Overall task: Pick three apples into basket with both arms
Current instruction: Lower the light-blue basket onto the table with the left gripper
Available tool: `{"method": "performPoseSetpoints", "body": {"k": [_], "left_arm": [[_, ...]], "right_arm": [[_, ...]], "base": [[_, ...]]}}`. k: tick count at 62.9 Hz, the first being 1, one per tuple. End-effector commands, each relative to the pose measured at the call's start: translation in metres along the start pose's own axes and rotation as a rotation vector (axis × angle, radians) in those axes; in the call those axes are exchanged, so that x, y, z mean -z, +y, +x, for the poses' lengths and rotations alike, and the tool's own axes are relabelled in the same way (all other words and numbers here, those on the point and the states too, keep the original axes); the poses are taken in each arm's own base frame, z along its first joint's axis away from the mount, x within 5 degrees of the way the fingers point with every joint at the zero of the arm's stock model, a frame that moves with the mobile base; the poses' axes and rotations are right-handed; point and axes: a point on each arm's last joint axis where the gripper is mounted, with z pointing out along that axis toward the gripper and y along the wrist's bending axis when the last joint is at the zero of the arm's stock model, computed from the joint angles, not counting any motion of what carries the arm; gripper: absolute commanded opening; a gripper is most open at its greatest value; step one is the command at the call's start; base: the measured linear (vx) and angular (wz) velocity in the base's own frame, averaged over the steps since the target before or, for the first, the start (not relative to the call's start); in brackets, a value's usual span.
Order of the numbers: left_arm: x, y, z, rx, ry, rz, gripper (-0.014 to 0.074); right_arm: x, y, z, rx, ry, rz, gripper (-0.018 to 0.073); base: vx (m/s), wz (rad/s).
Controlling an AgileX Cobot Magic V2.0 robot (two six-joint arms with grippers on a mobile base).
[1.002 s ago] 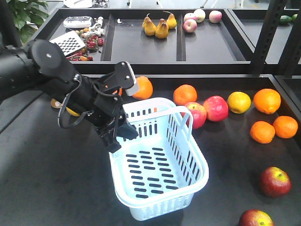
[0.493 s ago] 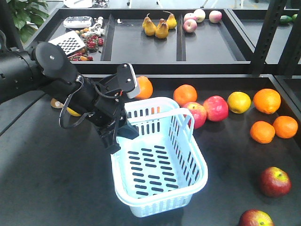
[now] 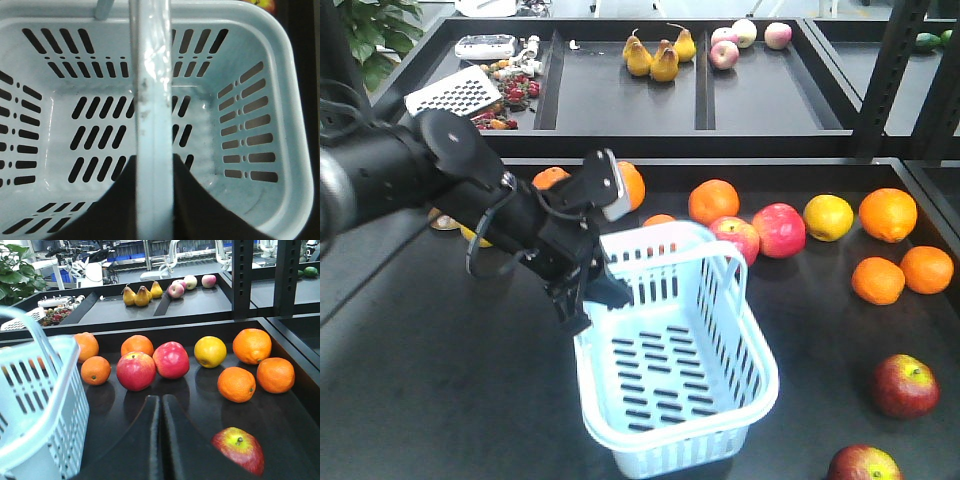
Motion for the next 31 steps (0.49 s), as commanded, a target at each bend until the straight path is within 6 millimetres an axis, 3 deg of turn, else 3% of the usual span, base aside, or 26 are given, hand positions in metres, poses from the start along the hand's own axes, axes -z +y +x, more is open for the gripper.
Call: {"method": "performPoseSetpoints", "body": {"k": [1,22,31], "left_arm": [[0.0177,-0.0032,-0.0195,-0.007,-0.097,-0.034,-0.0006],[0.0176,0.0012,-0.0206,-0.005,-0.111,-0.079,0.0007],[0.0178,0.0013,-0.0203,-0.003,-0.111,-0.077,0.0070]], "right_arm": [[0.0002,0.0006,-0.0029,0.009,-0.074,-0.008,-0.0007],[0.0002,0.0006,-0.0029,0.009,-0.074,-0.008,-0.0007],[0.0002,0.0006,-0.0029,0.009,-0.074,-0.008,-0.0007]], "base": [[0.00,0.00],[0.00,0.00],[0.00,0.00]]}}
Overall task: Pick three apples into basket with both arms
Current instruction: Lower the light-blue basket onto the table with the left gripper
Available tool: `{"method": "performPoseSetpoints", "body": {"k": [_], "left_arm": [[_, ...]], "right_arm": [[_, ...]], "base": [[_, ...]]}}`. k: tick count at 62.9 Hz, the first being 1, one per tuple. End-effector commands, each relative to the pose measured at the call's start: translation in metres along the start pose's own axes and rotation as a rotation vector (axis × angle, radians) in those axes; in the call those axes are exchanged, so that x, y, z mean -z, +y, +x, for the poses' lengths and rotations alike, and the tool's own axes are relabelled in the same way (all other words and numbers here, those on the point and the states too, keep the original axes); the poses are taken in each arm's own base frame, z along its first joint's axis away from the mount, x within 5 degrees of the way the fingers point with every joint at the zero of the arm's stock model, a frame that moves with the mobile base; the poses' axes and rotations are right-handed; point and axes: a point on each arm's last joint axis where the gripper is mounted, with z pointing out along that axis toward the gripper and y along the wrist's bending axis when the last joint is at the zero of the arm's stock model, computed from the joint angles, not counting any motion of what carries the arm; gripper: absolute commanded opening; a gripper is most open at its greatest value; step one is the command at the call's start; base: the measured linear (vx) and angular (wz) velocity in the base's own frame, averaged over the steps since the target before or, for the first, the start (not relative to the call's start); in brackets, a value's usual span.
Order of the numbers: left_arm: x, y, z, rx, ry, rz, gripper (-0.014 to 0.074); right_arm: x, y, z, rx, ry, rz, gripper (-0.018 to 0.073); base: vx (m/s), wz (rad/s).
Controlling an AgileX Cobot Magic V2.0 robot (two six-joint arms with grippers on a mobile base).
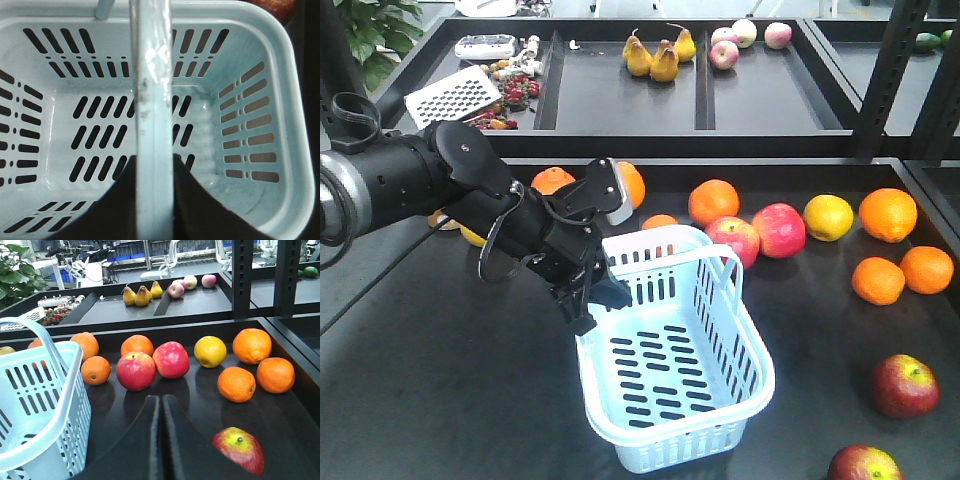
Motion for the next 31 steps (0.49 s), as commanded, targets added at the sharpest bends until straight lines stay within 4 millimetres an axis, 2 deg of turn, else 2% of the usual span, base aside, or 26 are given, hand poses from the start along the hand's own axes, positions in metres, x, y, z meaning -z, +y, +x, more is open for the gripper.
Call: {"method": "performPoseSetpoints", "body": {"k": [1,13,20,26,31], "left_arm": [[0.027,-0.005,-0.024,-0.014,-0.116,-0.054,0.0080],[0.028,-0.006,-0.025,-0.006,-0.118,-0.054,0.0292],[0.035,-0.007,-0.029,0.031,-0.140,-0.085,0.0404],[0.048,-0.011,-0.035,0.046,-0.170,-0.121,0.0456],[0.064,-0.019,-0.042,0.048,-0.203,-0.147,0.0461]], "right_arm": [[0.000,0.001,-0.003,0.009,-0.074,-0.008,-0.0007],[0.000,0.001,-0.003,0.009,-0.074,-0.008,-0.0007],[0.000,0.001,-0.003,0.009,-0.074,-0.008,-0.0007],[0.000,0.001,-0.003,0.009,-0.074,-0.008,-0.0007],[0.000,0.001,-0.003,0.009,-0.074,-0.008,-0.0007]], "base": [[0.00,0.00],[0.00,0.00],[0.00,0.00],[0.00,0.00],[0.00,0.00]]}}
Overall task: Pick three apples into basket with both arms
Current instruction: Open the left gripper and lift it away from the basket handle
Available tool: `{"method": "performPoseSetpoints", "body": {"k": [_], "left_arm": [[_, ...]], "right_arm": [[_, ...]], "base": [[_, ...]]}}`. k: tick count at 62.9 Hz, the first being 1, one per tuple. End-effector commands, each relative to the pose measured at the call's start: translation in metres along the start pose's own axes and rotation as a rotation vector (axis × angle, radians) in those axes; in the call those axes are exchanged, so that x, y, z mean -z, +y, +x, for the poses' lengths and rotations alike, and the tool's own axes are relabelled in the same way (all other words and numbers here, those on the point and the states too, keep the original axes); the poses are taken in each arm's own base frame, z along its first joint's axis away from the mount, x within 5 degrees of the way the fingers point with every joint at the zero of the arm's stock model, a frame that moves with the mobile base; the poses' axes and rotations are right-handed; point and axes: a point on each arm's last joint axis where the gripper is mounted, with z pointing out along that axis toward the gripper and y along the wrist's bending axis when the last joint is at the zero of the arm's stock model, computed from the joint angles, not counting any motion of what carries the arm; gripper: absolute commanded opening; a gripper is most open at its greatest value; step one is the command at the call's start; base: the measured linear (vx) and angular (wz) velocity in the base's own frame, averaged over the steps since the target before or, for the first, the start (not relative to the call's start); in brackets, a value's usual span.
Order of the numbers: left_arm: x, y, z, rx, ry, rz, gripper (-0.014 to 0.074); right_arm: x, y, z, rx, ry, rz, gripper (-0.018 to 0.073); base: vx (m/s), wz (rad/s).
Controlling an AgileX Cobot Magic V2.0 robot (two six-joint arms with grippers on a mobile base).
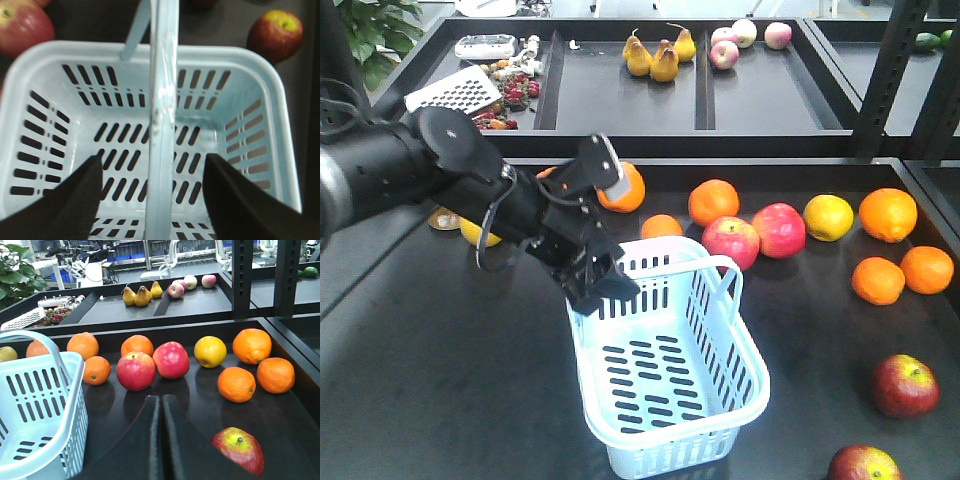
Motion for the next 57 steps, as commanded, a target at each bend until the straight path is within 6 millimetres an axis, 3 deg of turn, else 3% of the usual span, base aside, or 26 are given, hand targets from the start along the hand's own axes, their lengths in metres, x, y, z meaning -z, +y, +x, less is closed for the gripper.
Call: {"method": "performPoseSetpoints", "body": {"k": [1,13,19,29,37,48,57], "left_arm": [[0.045,-0.014,-0.031,0.004,-0.147,-0.077,0.0461],[0.096,-0.044,-0.047,0.116,-0.233,-0.103,0.0366],[0.118,-0.062,-0.048,0.117,-0.222,-0.094,0.0252],[0.152,-0.091,-0.039,0.119,-0.128,-0.108,-0.0009],[0.176,-0.114,-0.033,0.109,-0.152,-0.139,-0.0009],[0.182,-0.141,-0.001,0.138,-0.232,-0.203,-0.0008],[0.165,-0.164,0.047,0.220,-0.282,-0.229,-0.0008]], "right_arm": [[0.000,0.001,-0.003,0.009,-0.074,-0.008,-0.0007],[0.000,0.001,-0.003,0.009,-0.074,-0.008,-0.0007],[0.000,0.001,-0.003,0.009,-0.074,-0.008,-0.0007],[0.000,0.001,-0.003,0.009,-0.074,-0.008,-0.0007],[0.000,0.001,-0.003,0.009,-0.074,-0.008,-0.0007],[0.000,0.001,-0.003,0.009,-0.074,-0.008,-0.0007],[0.000,0.001,-0.003,0.009,-0.074,-0.008,-0.0007]], "base": [[0.00,0.00],[0.00,0.00],[0.00,0.00],[0.00,0.00],[0.00,0.00],[0.00,0.00],[0.00,0.00]]}}
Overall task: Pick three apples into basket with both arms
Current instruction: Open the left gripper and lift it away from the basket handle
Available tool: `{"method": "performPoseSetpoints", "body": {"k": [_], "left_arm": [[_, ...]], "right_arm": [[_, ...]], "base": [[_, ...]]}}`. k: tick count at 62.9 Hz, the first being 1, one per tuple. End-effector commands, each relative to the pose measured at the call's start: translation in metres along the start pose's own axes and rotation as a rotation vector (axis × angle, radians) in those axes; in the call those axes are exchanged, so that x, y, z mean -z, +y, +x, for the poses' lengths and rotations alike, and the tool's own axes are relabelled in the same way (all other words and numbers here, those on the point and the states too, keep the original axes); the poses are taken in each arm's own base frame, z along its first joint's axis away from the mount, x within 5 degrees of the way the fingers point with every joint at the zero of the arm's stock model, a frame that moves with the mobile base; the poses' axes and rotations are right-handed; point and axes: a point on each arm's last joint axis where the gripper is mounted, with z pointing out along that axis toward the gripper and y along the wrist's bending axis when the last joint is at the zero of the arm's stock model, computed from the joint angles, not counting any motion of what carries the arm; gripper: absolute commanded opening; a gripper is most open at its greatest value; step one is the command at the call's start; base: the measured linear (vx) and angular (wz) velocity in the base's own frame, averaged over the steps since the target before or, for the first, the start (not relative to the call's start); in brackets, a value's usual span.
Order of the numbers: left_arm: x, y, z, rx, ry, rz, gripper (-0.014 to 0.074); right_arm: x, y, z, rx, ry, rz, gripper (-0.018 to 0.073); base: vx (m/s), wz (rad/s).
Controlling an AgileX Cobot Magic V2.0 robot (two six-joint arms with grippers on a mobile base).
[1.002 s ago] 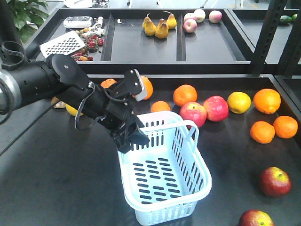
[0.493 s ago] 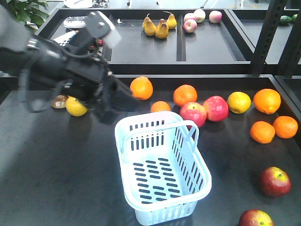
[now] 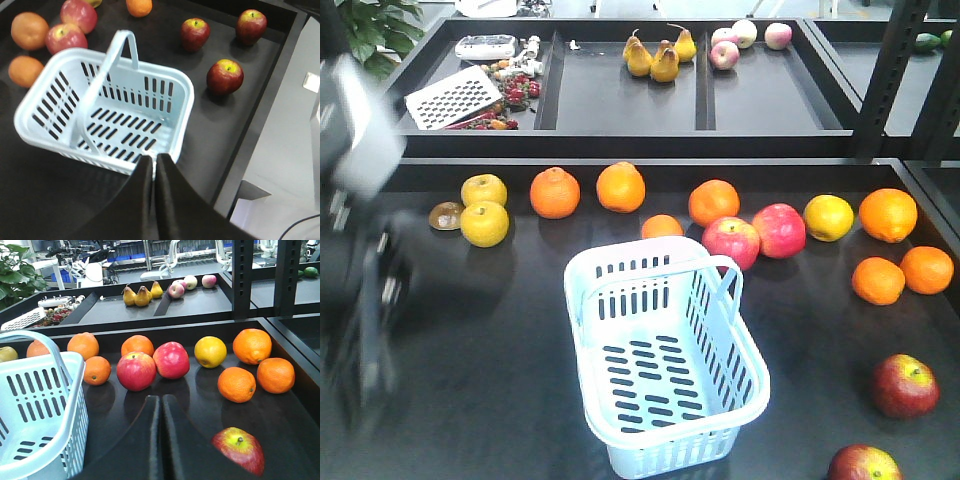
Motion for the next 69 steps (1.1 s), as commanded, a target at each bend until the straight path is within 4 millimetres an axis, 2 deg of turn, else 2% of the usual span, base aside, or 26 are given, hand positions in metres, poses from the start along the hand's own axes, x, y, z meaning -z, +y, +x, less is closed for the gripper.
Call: {"method": "performPoseSetpoints", "body": {"k": [1,7,17,25,38,53,62,69], "left_arm": [[0.003,-0.010,0.024,0.072,-0.114,-0.039,-0.0008],[-0.007,-0.017,0.065,0.151,-0.145,-0.079,-0.0008],[-0.023,-0.026,0.124,0.274,-0.174,-0.120,-0.0008],[-0.032,-0.030,0.153,0.322,-0.153,-0.133,-0.0008],[-0.031,-0.028,0.151,0.358,-0.208,-0.157,-0.0008],[-0.031,-0.029,0.151,0.358,-0.204,-0.152,-0.0008],[-0.031,-0.029,0.151,0.358,-0.204,-0.152,-0.0008],[-0.031,-0.029,0.151,0.358,-0.204,-0.152,-0.0008]], "right_arm": [[0.000,0.001,-0.003,0.009,-0.074,-0.008,-0.0007],[0.000,0.001,-0.003,0.009,-0.074,-0.008,-0.0007],[0.000,0.001,-0.003,0.009,-0.074,-0.008,-0.0007],[0.000,0.001,-0.003,0.009,-0.074,-0.008,-0.0007],[0.000,0.001,-0.004,-0.021,-0.090,-0.014,-0.0007],[0.002,0.002,-0.016,-0.602,-0.206,-0.091,-0.0007],[0.003,0.001,-0.020,-0.737,-0.252,-0.109,-0.0007],[0.006,0.002,-0.030,-0.744,-0.267,-0.126,-0.0005]], "base": [[0.00,0.00],[0.00,0.00],[0.00,0.00],[0.00,0.00],[0.00,0.00],[0.00,0.00],[0.00,0.00],[0.00,0.00]]}}
